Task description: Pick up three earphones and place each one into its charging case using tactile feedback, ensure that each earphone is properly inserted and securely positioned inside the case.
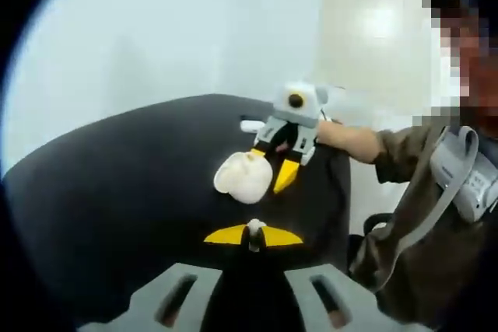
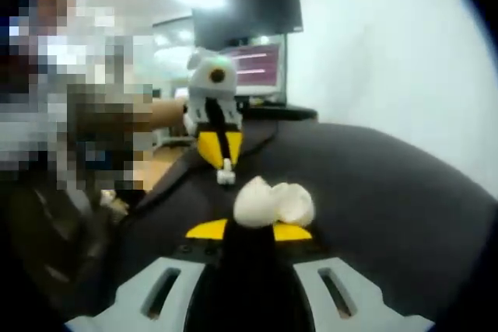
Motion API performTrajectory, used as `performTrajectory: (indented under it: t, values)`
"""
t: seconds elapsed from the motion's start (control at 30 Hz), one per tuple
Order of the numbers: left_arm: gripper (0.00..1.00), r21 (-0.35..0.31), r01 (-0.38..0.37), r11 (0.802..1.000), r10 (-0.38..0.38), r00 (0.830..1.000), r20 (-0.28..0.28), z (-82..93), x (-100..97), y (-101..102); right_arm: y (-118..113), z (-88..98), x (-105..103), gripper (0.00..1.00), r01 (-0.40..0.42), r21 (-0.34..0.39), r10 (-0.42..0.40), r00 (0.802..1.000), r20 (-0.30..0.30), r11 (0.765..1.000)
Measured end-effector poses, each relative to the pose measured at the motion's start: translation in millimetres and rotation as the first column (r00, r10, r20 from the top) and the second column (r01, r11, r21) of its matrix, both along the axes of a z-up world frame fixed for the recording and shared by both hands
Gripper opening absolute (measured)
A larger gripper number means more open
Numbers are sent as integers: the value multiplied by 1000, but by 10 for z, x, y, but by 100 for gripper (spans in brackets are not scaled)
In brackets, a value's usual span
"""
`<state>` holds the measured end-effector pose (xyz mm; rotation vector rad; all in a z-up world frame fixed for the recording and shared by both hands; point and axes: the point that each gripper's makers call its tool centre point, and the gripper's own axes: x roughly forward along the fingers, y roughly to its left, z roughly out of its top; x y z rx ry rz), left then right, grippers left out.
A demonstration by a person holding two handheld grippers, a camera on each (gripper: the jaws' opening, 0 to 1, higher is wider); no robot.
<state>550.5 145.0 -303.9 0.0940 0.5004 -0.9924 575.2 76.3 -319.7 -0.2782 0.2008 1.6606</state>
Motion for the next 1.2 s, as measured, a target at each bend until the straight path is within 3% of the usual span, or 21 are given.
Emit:
performTrajectory:
  t: [0.17, 0.27, 0.43, 0.47, 0.6, 0.73, 0.77, 0.8, 0.83, 0.97, 1.07, 1.2]
  values:
    - [4, -97, -37, 995, 43, 997, 62, 332, 155, -7, 1, -1, -1, 21, -3, 1, 3, 1000, 12, 1000]
    - [4, -95, -44, 994, 53, 995, 90, 411, 326, -59, 2, -1, -1, 21, -4, 2, 4, 1000, 16, 1000]
    - [4, -153, -43, 987, 56, 995, 77, 432, 485, -202, 7, -2, -15, 24, -8, 1, 8, 1000, 8, 1000]
    - [4, -155, -43, 987, 56, 995, 80, 423, 493, -209, 9, 1, -27, 26, -13, 0, 13, 1000, -12, 1000]
    - [4, -173, -40, 984, 55, 995, 80, 400, 459, -205, 40, 54, -41, 30, -1, 8, 3, 982, -188, 1000]
    - [4, -171, -41, 984, 55, 995, 81, 368, 446, -200, 46, 94, -10, 30, 15, 14, -10, 955, -295, 1000]
    - [4, -172, -43, 984, 58, 995, 87, 375, 444, -176, 52, 111, -8, 30, 24, 17, -17, 946, -325, 1000]
    - [4, -174, -43, 984, 59, 994, 89, 384, 442, -166, 67, 129, 15, 31, 52, 8, -45, 915, -401, 999]
    - [4, -177, -43, 983, 60, 994, 92, 402, 429, -150, 72, 136, 21, 31, 56, 0, -51, 897, -439, 998]
    - [4, -177, -53, 983, 73, 991, 112, 447, 388, -58, 102, 154, 172, 26, 130, -44, -129, 765, -631, 991]
    - [4, -168, -68, 984, 88, 989, 119, 432, 358, 43, 99, 116, 160, 23, 126, -48, -129, 788, -601, 991]
    - [4, -178, -88, 980, 110, 987, 115, 425, 337, 127, 79, 134, 139, 23, 94, 13, -78, 892, -446, 996]
